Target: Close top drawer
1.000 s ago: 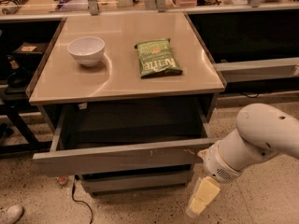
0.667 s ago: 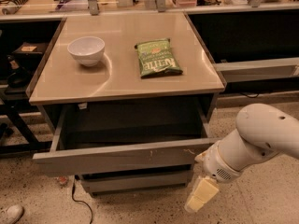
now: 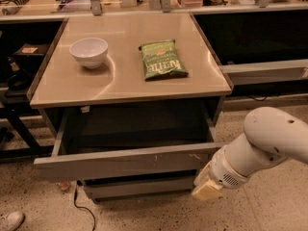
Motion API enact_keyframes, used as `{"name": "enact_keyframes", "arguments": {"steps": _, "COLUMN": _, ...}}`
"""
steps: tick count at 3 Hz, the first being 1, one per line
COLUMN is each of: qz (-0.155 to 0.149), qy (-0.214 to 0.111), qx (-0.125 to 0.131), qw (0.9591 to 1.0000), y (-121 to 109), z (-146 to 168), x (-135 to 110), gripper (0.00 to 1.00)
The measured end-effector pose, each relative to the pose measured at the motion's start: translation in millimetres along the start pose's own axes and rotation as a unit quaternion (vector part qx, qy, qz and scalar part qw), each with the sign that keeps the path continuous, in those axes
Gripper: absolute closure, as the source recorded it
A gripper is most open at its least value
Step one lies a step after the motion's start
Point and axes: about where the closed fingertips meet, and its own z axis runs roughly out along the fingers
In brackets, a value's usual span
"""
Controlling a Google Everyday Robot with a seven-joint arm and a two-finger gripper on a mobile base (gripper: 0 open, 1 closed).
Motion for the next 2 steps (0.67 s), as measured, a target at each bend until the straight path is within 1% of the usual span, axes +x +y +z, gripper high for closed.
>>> {"name": "enact_keyframes", "arguments": {"steps": 1, "qz": 0.0, "qy": 0.0, "qx": 0.0, "qw": 1.0, "y": 0, "z": 0, "x": 0, "gripper": 0.85}}
{"name": "enact_keyframes", "arguments": {"steps": 2, "qz": -0.005, "qy": -0.001, "qx": 0.008, "qw": 1.0, "y": -17, "z": 2, "x": -9, "gripper": 1.0}}
